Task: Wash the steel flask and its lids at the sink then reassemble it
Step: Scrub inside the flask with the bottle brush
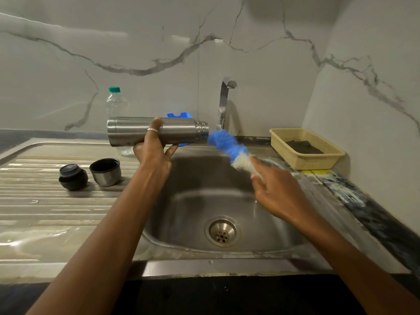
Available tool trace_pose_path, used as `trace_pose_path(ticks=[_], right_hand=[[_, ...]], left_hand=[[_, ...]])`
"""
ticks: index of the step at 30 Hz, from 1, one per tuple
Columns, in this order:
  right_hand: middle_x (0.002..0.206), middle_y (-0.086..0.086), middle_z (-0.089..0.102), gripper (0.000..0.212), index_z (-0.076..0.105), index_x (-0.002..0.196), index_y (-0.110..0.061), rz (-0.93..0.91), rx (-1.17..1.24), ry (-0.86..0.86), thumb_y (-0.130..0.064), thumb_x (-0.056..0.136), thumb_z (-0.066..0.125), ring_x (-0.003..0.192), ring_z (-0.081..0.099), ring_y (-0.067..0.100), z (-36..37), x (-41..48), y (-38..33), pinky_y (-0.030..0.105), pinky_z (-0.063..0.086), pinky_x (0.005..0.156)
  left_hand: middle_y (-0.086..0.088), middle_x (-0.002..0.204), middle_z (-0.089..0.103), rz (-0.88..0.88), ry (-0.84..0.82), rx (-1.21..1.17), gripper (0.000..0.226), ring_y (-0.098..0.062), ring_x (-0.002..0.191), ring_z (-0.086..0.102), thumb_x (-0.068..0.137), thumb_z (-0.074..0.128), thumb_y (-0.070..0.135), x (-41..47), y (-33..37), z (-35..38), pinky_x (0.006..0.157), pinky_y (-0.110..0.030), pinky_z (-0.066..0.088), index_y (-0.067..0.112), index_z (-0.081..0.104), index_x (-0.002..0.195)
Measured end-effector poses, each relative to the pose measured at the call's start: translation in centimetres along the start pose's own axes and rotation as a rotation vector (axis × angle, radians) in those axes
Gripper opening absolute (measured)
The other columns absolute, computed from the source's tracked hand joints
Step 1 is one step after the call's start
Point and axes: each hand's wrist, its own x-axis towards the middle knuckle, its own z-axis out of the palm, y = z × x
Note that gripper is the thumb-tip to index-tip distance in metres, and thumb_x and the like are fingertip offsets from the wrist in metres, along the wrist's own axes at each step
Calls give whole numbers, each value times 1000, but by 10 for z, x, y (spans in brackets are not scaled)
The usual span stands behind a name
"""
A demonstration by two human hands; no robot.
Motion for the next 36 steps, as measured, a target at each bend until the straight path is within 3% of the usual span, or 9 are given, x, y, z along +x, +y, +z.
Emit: trace_pose_path(ticks=[8,13,21,27,36], right_hand=[[89,4,61,56,29,156,-20,-14,26,33,-26,103,47,72,60,16,19,19,-21,32,49,62],[87,1,61,54,29,156,-18,-11,31,-46,-28,106,45,71,64,17,17,-4,-29,39,57,65],[80,-1,61,53,33,155,-14,-16,65,-57,-26,105,46,67,65,17,16,-3,-32,35,55,61],[85,5,68,49,39,150,-11,6,49,2,-26,104,49,72,68,20,15,18,-29,41,59,68],[87,5,69,47,43,148,-11,5,59,-1,-26,104,49,73,69,19,11,16,-31,36,59,68]], left_hand=[[-8,116,70,-4,-5,75,46,-21,102,73,79,85,20,-3,-15,-1,81,-51,62,23,48,105],[-9,119,69,14,18,64,44,-21,103,72,79,85,20,-1,-17,0,82,-49,62,24,48,103],[-8,117,69,19,1,77,40,-21,105,71,81,82,18,-5,-15,3,83,-50,62,24,49,101],[-9,116,70,-20,-30,77,58,-20,101,72,79,82,16,-5,-18,0,82,-50,62,15,50,128],[-12,125,67,-49,-55,-21,74,-24,107,71,76,80,13,-1,-19,-3,71,-45,63,14,42,140]])
